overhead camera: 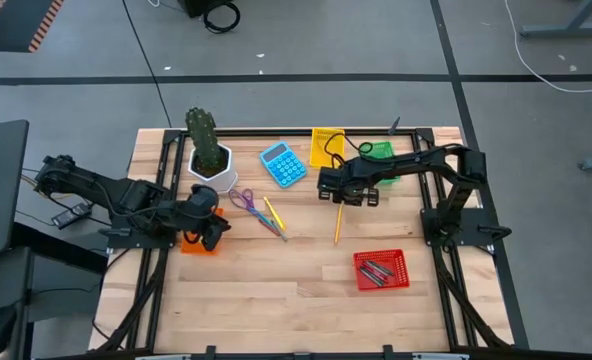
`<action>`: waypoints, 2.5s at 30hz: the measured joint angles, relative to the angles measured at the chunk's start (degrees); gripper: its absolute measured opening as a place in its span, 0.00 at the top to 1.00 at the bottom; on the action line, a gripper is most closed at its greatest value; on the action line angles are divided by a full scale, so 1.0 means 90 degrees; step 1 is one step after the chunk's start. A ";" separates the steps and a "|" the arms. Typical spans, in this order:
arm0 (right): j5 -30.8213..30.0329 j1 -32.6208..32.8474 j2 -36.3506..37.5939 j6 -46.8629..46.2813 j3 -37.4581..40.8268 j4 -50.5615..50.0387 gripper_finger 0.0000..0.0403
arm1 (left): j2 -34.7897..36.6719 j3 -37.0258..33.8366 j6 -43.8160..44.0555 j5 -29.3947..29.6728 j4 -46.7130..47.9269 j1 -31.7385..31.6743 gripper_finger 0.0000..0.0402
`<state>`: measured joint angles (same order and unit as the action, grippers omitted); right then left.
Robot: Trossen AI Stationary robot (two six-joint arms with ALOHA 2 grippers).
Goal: Sort crayons/erasers/pens/pencils in bins
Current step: Put the yellow pencil into the yellow bin
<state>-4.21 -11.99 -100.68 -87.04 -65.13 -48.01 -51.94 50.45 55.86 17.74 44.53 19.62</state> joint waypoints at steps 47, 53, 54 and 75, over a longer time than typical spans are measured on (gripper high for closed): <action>-0.0305 -0.0045 0.0007 0.1331 0.0727 0.1212 0.77 | -0.0002 0.0001 0.0437 -0.0025 0.0005 0.0318 0.79; -0.0346 0.0121 0.0007 0.2635 0.0727 0.1263 0.78 | -0.0005 0.0001 0.0391 -0.0025 0.0013 0.0318 0.80; -0.0344 0.0167 0.0007 0.2794 0.0727 0.1263 0.78 | -0.0005 0.0001 0.0393 -0.0025 0.0024 0.0318 0.80; -0.0572 0.0576 -0.0440 0.2202 0.0712 0.1193 0.87 | -0.0007 -0.0001 0.0728 -0.0205 0.0034 0.0637 0.81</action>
<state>-9.35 -6.80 -104.64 -67.23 -58.72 -37.28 -52.01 50.45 62.41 15.90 44.84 25.35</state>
